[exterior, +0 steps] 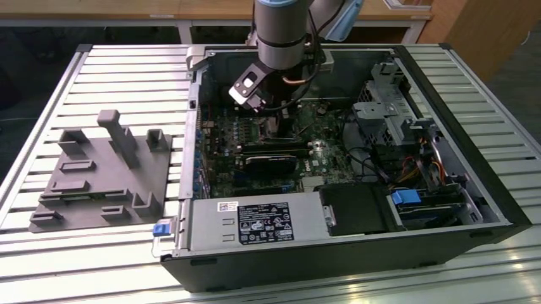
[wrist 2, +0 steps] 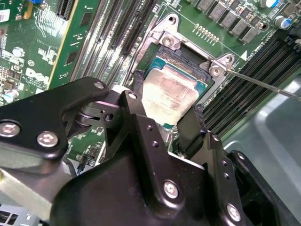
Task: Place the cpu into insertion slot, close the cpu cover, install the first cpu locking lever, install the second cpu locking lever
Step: 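Place the cpu into insertion slot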
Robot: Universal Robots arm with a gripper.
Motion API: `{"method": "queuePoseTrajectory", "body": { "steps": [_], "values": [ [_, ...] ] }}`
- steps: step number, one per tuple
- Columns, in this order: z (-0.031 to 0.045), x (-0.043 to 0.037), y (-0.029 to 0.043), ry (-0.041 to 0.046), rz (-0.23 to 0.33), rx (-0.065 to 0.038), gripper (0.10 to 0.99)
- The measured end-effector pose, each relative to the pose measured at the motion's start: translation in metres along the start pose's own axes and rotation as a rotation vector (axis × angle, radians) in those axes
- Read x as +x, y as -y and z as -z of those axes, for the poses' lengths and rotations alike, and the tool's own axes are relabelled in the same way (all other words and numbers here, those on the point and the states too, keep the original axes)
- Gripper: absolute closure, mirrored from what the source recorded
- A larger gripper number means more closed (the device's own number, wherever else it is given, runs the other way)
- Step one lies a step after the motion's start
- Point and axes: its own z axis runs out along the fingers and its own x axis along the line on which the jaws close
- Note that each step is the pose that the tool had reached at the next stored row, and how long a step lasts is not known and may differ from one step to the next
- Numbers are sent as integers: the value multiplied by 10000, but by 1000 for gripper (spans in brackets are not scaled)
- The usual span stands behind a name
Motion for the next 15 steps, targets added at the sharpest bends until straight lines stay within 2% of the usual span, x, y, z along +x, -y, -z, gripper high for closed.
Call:
{"method": "queuePoseTrajectory", "body": {
  "steps": [15],
  "values": [
    [-89, 21, 17, 10, -115, -5, 545]
  ]
}}
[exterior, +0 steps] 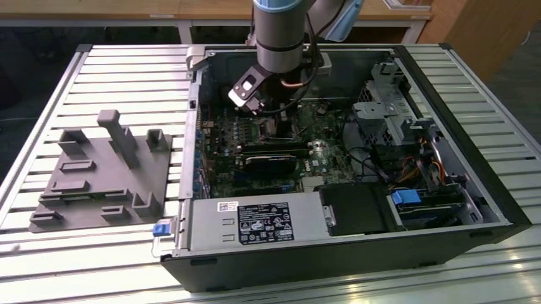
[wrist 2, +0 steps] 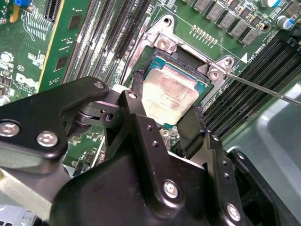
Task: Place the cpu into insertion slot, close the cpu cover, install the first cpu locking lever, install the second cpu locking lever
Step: 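Place the cpu into insertion slot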
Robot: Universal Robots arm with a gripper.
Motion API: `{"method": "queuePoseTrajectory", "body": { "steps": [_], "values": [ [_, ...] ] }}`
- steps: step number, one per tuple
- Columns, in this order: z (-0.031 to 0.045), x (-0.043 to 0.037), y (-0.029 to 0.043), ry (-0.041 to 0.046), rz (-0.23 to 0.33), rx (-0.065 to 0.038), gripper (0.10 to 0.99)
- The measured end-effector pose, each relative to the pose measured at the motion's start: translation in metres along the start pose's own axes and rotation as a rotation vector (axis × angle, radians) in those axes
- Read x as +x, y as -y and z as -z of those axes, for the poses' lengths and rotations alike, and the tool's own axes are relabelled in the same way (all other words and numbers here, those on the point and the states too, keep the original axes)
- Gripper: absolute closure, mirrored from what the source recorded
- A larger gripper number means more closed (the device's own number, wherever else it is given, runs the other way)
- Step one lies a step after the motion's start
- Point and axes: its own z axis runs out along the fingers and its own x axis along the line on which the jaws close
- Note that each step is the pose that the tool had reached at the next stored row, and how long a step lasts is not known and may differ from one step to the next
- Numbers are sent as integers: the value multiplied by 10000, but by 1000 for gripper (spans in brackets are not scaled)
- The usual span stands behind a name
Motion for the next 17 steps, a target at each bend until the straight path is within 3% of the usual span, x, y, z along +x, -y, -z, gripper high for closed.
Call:
{"method": "queuePoseTrajectory", "body": {
  "steps": [17],
  "values": [
    [-60, 13, 8, 6, -65, -3, 545]
  ]
}}
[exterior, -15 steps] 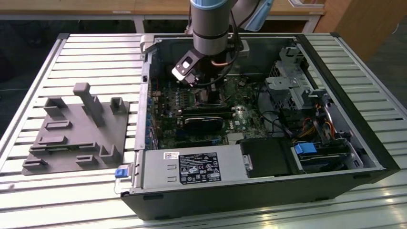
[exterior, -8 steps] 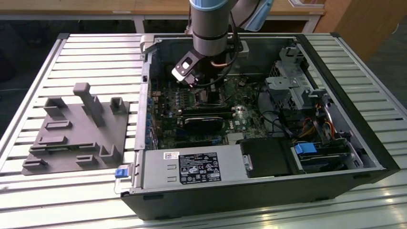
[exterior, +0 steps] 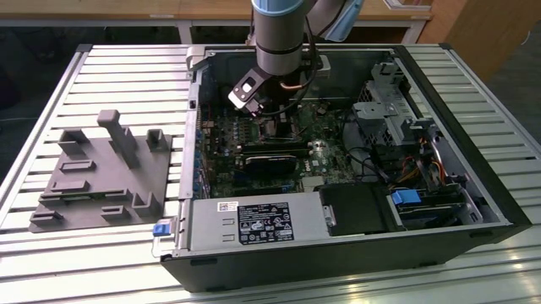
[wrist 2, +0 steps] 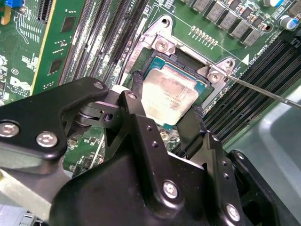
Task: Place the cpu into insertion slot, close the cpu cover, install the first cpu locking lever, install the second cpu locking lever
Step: 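Place the cpu into insertion slot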
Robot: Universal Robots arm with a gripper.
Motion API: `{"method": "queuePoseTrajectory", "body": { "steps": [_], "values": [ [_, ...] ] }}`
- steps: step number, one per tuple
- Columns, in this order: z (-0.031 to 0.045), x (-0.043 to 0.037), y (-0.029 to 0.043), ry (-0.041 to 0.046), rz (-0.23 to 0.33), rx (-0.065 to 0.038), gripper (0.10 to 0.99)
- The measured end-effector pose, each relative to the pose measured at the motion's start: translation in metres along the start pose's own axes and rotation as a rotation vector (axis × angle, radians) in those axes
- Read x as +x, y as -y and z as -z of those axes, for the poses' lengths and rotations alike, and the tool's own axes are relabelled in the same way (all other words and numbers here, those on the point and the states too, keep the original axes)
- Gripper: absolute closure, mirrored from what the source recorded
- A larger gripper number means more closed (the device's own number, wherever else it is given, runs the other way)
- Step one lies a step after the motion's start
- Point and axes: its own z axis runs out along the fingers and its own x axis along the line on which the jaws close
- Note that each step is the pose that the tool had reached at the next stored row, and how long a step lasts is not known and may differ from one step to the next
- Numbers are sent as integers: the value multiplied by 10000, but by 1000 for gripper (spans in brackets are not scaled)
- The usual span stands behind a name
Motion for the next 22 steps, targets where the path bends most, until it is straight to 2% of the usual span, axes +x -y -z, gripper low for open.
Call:
{"method": "queuePoseTrajectory", "body": {
  "steps": [6, 7, 22],
  "values": [
    [-1, 0, 0, -1, 0, -2, 533],
    [-1, 0, 0, -1, 0, -1, 471],
    [13, 1, -12, -5, -1, -1, 471]
  ]
}}
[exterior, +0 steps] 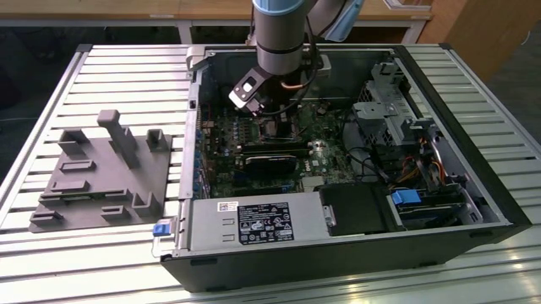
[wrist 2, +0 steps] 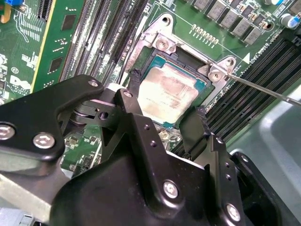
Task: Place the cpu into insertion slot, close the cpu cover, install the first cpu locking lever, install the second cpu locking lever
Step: 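Place the cpu into insertion slot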
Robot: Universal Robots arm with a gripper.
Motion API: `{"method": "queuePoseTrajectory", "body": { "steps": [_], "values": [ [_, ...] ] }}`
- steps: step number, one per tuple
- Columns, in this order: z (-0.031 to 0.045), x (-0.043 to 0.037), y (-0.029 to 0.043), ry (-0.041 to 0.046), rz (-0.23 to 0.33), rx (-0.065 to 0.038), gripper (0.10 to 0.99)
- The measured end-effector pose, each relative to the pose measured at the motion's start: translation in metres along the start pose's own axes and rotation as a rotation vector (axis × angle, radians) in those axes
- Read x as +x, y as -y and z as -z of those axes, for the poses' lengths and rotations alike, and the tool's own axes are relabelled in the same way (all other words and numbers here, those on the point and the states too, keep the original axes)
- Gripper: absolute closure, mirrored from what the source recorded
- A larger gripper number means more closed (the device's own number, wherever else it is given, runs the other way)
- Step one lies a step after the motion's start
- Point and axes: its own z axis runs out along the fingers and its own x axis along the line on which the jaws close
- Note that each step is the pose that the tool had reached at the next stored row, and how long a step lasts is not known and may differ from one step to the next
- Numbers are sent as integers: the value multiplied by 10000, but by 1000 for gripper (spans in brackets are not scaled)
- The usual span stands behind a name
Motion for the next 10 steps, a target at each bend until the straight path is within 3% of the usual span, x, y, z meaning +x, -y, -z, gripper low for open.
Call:
{"method": "queuePoseTrajectory", "body": {
  "steps": [9, 10],
  "values": [
    [108, 5, -10, 0, 0, 20, 486],
    [119, 6, -12, 0, 0, 35, 549]
  ]
}}
